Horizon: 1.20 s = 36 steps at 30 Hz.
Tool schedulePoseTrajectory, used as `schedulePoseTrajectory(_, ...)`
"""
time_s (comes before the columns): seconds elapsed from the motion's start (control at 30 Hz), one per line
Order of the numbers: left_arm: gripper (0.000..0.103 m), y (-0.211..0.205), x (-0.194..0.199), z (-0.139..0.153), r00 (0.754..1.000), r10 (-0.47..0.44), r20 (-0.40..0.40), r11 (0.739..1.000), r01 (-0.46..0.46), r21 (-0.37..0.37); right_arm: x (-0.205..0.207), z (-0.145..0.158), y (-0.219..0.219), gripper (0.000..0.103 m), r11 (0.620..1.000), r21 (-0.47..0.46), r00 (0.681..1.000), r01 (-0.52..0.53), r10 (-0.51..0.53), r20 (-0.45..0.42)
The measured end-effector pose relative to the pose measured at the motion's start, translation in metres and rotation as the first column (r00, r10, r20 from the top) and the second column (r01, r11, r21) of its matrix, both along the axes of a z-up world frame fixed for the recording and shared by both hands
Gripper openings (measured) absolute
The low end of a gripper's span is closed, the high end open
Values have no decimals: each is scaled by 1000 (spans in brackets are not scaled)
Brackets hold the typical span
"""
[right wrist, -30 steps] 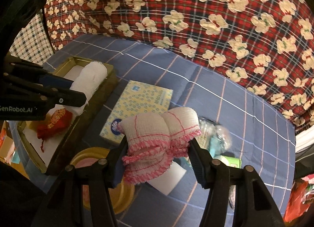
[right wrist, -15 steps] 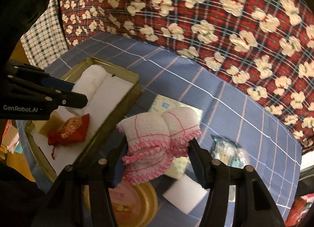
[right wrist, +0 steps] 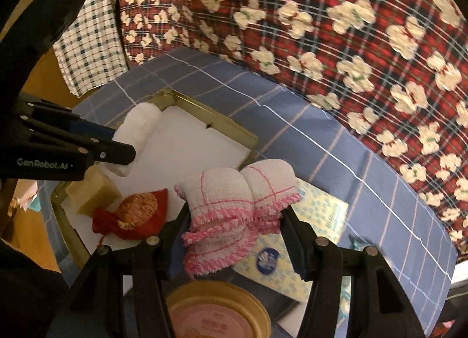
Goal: Organize soft objects
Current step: 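Carry the cotton roll with the left tool while the right tool carries the cloth over the gold tray, then open the right tool to drop the cloth in the tray while the left tool releases the cotton roll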
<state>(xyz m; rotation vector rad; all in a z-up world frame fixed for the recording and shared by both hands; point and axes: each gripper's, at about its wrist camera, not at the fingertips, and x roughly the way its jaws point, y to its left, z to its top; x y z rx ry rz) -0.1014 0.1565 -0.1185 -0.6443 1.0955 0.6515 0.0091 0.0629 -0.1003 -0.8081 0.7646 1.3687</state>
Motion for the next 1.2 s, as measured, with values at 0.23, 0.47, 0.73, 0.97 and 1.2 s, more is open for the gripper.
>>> schedulePoseTrajectory(0.23,30,14,-18,-6,999,48,-10,999,-48,-13,-24,-4,22,60,997,-4,997,-75,75,-4)
schedulePoseTrajectory(0.47,30,24,-29,-13,997,68,-22,997,-68,-25,-42,-11,40,60,991,-18,992,-129,129,-6)
schedulePoseTrajectory(0.73,30,30,-30,-20,996,78,-31,996,-79,-40,-54,-23,52,60,984,-48,985,-170,170,-2)
schedulePoseTrajectory(0.97,31,32,-30,-24,995,85,-50,995,-87,-47,-57,-29,55,61,980,-55,982,-189,188,-22)
schedulePoseTrajectory(1.2,39,28,-27,-22,994,80,-74,996,-83,-40,-58,-25,52,72,981,-39,981,-191,189,-43)
